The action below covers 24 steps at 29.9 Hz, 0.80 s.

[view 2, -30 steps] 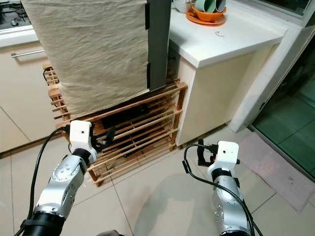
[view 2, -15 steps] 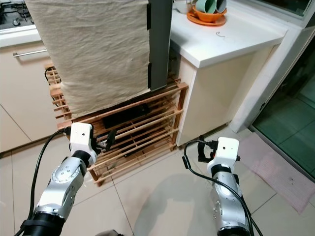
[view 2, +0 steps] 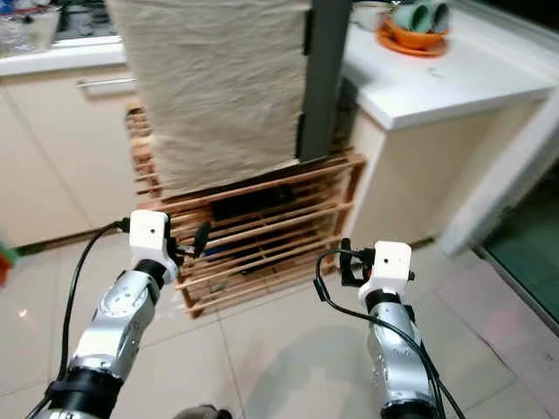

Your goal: Restocking fridge

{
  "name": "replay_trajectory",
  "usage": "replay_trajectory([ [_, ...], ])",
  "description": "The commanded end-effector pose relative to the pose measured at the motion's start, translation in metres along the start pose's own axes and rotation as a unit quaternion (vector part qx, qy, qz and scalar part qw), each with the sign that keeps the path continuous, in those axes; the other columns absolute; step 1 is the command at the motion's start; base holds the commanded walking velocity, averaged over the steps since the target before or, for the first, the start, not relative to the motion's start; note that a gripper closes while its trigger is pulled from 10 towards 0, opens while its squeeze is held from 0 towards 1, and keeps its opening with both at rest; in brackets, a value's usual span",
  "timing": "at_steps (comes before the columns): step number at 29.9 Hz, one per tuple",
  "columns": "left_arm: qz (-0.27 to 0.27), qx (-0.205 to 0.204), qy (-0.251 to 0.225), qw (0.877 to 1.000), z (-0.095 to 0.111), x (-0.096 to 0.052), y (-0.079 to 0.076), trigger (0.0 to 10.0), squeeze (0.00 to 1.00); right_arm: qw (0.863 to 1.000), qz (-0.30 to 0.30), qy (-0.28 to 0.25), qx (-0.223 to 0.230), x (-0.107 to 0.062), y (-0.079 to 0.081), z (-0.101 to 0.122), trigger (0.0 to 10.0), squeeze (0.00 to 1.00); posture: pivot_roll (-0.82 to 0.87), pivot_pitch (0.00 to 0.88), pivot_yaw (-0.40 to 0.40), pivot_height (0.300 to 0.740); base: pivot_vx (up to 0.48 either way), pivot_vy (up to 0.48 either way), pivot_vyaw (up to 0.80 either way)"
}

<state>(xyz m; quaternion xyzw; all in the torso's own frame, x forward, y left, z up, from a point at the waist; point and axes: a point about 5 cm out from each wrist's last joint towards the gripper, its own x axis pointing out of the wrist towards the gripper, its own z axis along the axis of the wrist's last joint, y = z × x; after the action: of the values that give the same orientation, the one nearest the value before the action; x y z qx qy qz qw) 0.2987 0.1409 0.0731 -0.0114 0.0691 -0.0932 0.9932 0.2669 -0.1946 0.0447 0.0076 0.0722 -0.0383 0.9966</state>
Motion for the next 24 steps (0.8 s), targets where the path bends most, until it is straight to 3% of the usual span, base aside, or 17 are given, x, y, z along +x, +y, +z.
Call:
replay_trajectory([
  [1,0.019,-0.002,0.003,1.0,0.0,-0.002,0.006,10.0,0.0,1.0,-0.003,0.006,0.013,0.002,0.0,-0.001,10.0,0.0,-0.01,0.0,-0.009,0.74,0.0,0.476,0.77],
  [9,0.056,0.0,0.014,0.998,-0.003,-0.001,0.013,10.0,0.0,1.0,-0.012,0.023,0.015,-0.002,-0.005,-0.009,10.0,0.0,-0.01,0.0,-0.009,0.74,0.0,0.474,0.77],
  [20,0.057,0.016,0.011,0.998,-0.001,-0.002,0.015,10.0,0.0,1.0,-0.013,0.023,0.016,-0.002,-0.005,-0.01,10.0,0.0,-0.01,0.0,-0.003,0.74,0.0,0.474,0.76],
  [23,0.056,0.027,-0.004,0.998,0.003,-0.001,0.017,10.0,0.0,1.0,-0.012,-0.009,-0.007,0.001,-0.001,0.0,10.0,0.0,0.0,0.0,-0.003,0.74,0.0,0.48,0.71],
  [24,0.048,0.05,-0.023,0.997,0.009,-0.003,0.018,10.0,0.0,0.998,0.002,-0.064,-0.028,0.002,0.006,0.019,10.0,0.0,0.0,0.0,0.001,0.74,0.0,0.0,0.0],
])
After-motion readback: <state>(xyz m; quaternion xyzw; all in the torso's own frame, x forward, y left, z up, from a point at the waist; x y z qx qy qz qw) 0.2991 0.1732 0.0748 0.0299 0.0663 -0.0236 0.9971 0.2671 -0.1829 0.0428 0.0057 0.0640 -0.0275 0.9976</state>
